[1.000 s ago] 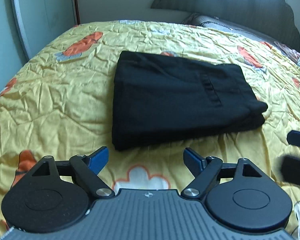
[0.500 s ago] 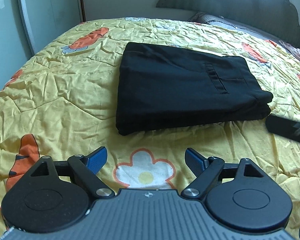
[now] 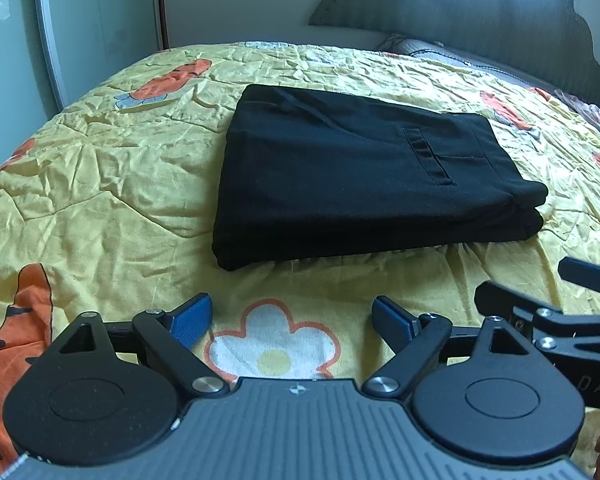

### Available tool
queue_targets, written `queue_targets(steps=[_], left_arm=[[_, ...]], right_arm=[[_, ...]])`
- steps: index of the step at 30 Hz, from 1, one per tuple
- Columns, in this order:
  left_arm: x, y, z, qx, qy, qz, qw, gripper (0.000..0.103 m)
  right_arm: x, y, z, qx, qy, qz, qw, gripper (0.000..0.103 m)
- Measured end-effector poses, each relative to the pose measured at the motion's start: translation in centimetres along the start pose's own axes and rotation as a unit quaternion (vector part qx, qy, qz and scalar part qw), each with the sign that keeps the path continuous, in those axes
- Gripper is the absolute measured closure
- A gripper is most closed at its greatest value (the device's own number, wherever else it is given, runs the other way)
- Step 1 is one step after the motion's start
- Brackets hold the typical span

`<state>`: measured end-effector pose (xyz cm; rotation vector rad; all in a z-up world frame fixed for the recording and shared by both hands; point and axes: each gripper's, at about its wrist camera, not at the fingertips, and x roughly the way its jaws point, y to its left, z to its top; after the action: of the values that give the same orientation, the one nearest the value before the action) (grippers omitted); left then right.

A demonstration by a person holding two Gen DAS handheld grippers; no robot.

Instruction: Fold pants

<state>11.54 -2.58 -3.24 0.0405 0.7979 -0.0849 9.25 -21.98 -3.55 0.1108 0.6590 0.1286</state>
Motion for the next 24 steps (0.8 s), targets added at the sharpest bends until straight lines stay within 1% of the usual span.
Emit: queue_targets(steps=[14, 21, 24], left_arm=[[0.4, 0.1, -0.6, 0.003, -0.024, 0.004, 0.9997, 0.005], [0.5, 0.0, -1.1, 0.01, -0.04, 0.012, 0.9991, 0.0], [0.5, 0.0, -1.3, 0.011, -0.048, 0.015, 0.9987, 0.0]], right_arm=[[0.4, 0.0, -0.9, 0.001, 0.012, -0.005, 1.0, 0.0], [0.6, 0.0, -1.1, -0.002, 0.014, -0.013, 1.0, 0.0], [0.8, 0.0, -1.2, -0.004, 0.015, -0.015, 1.0, 0.0]])
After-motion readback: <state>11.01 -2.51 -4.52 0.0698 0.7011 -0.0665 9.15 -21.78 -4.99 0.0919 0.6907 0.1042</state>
